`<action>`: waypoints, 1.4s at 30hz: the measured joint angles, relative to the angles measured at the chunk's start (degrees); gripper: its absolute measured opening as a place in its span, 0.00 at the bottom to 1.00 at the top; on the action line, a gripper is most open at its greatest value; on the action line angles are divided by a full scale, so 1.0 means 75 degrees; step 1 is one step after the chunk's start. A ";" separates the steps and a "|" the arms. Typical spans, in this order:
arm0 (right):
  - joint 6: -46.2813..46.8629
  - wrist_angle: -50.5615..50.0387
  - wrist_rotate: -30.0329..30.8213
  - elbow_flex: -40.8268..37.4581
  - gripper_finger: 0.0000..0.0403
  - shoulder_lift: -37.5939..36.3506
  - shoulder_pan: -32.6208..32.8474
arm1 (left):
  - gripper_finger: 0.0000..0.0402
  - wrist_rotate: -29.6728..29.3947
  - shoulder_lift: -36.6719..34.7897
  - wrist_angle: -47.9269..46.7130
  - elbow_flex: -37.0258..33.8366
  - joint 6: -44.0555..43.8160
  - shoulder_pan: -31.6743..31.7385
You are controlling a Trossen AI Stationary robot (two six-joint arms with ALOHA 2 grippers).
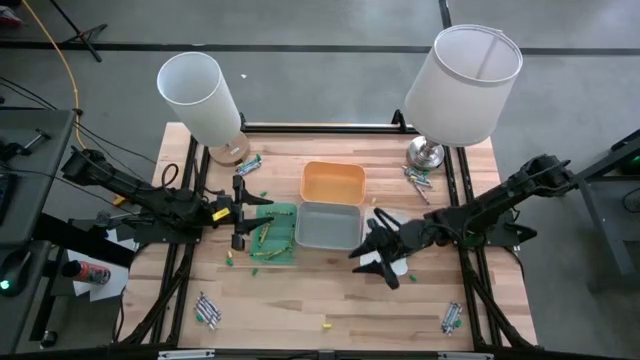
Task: Sort crayons
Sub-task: Put the blue crayon into the white bin
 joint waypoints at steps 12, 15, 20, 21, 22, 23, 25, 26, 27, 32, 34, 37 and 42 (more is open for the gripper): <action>0.6049 -0.4342 -0.0591 0.0952 0.46 0.0000 0.1471 | 0.44 0.0002 0.0000 0.0009 0.0000 0.0003 0.0000; 0.7534 -0.5345 -0.0589 0.1400 0.46 0.0000 0.2045 | 0.44 0.0002 0.0000 0.0009 0.0000 0.0003 0.0000; 0.9561 -0.6924 -0.0581 0.1725 0.46 0.0189 0.2920 | 0.44 0.0003 0.0003 0.0012 0.0000 0.0003 0.0000; 1.0044 -0.7100 -0.0715 0.1711 0.46 0.0259 0.3060 | 0.44 0.0003 0.0003 0.0012 0.0000 0.0008 0.0003; 1.0522 -0.7198 -0.0946 0.1656 0.46 0.0337 0.3190 | 0.44 0.0003 0.0003 0.0014 0.0000 0.0036 0.0003; 1.0956 -0.7283 -0.1269 0.1604 0.46 0.0439 0.3290 | 0.44 0.0002 0.0003 0.0020 0.0000 0.0120 0.0003; 1.1581 -0.7339 -0.2081 0.1528 0.46 0.0699 0.3485 | 0.44 0.0003 0.0003 0.0025 0.0003 0.0327 0.0002; 1.1779 -0.7337 -0.2548 0.1509 0.46 0.0844 0.3568 | 0.44 0.0003 0.0003 0.0030 0.0003 0.0414 0.0003; 1.1920 -0.7368 -0.2910 0.1507 0.46 0.0997 0.3640 | 0.44 0.0002 0.0003 0.0033 0.0003 0.0481 0.0003; 1.1983 -0.7286 -0.3695 0.1501 0.46 0.1742 0.3824 | 0.44 0.0000 0.0003 0.0087 0.0006 0.0732 0.0004; 1.1972 -0.7288 -0.3903 0.1501 0.46 0.1974 0.3824 | 0.44 -0.0015 0.0003 0.0080 0.0006 0.0731 0.0004; 1.1841 -0.7281 -0.4220 0.1501 0.46 0.2264 0.3833 | 0.44 -0.0017 0.0003 0.0082 0.0006 0.0731 0.0003; 1.1444 -0.7282 -0.4689 0.1501 0.44 0.2685 0.3823 | 0.44 -0.0023 0.0003 0.0076 0.0006 0.0729 0.0003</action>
